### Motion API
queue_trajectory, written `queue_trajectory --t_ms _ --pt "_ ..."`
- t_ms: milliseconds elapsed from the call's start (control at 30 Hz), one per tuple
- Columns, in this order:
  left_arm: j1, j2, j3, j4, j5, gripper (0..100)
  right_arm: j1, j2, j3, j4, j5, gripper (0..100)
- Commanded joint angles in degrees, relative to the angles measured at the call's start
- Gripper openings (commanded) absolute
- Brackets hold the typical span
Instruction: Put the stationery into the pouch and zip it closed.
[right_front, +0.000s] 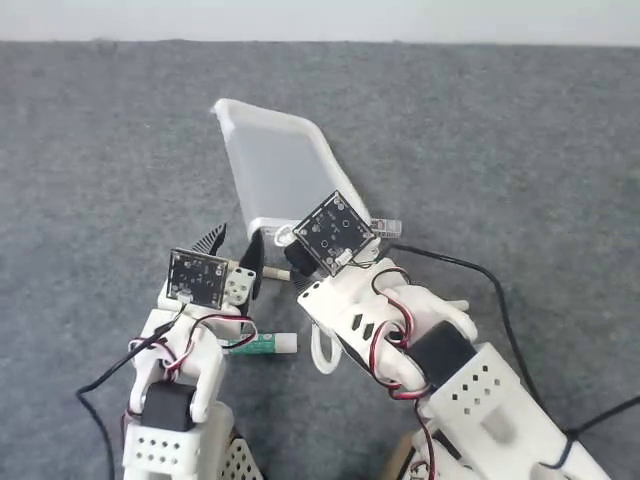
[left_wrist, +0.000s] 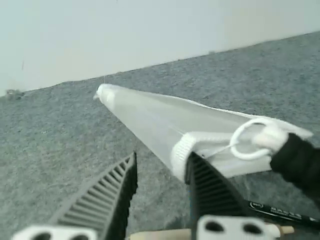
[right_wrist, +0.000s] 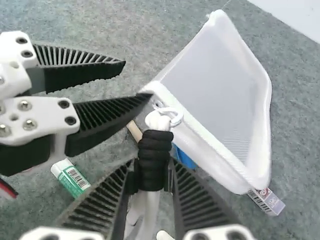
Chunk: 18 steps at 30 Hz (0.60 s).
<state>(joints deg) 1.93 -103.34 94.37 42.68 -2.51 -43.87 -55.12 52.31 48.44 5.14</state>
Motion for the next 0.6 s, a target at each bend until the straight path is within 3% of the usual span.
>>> queue_trajectory --t_ms 0,100,400,567 --pt "-0.35 -0.88 -0.92 -1.58 -1.05 6 0.04 -2.86 -0.88 0.04 0.62 0.6" --pt "-0.35 -0.88 -1.01 -1.58 -3.6 1 0.13 -2.86 -0.88 0.04 0.62 0.6" --pt "-3.78 -0.88 -4.0 0.97 -3.6 1 3.03 -2.86 -0.97 -0.48 0.7 0.6" --pt "-7.47 -0.88 -5.32 1.67 1.05 1 4.88 -2.86 -1.49 -0.48 0.7 0.6"
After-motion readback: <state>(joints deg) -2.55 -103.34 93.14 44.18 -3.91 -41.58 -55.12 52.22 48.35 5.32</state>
